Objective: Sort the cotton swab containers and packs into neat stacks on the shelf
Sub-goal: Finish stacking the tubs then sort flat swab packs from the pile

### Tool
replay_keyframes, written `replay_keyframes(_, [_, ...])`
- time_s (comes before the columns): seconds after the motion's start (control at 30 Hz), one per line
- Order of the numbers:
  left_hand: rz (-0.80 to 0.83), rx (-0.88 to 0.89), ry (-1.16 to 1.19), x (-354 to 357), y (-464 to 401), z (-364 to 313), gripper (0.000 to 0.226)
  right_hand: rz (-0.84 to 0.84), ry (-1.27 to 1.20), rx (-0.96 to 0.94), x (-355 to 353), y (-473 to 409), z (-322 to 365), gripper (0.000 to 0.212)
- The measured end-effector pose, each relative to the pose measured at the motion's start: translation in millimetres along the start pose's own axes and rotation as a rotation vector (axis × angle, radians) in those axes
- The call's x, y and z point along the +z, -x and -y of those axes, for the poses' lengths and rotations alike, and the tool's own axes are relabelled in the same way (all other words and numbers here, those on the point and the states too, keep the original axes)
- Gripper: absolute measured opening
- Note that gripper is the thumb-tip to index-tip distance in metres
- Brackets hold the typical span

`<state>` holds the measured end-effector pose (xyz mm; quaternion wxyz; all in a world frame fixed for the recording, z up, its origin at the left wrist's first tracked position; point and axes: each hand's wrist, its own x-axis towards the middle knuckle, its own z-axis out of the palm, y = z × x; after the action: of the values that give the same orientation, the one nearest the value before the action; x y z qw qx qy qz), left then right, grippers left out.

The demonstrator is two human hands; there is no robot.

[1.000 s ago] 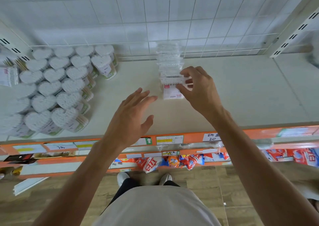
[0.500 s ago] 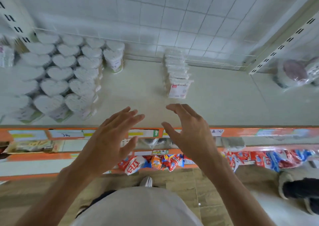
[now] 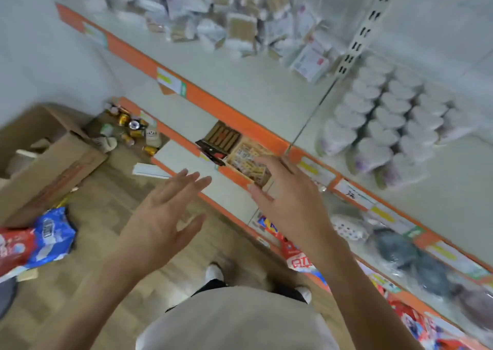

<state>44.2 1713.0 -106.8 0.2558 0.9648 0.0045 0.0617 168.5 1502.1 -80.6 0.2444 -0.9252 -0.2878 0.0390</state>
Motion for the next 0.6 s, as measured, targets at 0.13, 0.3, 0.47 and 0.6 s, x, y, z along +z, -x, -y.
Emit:
replay_keyframes(0.13, [-0.046,-0.098,0.013,-33,38,46,0.06,0.064,-0.014,-0.108,35,-32,55,0.046])
replay_keyframes(0.3, [-0.072,-0.125,-0.003,-55,44,80,0.06,0.136,-0.016,-0.172,56,-64,92,0.052])
replay_keyframes(0.47, [-0.107,-0.163,0.012,-66,25,105,0.062,0.171,-0.02,-0.17,70,-96,101,0.052])
replay_keyframes(0.6, [-0.106,-0.189,0.008,-71,-1,127,0.061,0.171,-0.034,-0.163,79,-133,104,0.053])
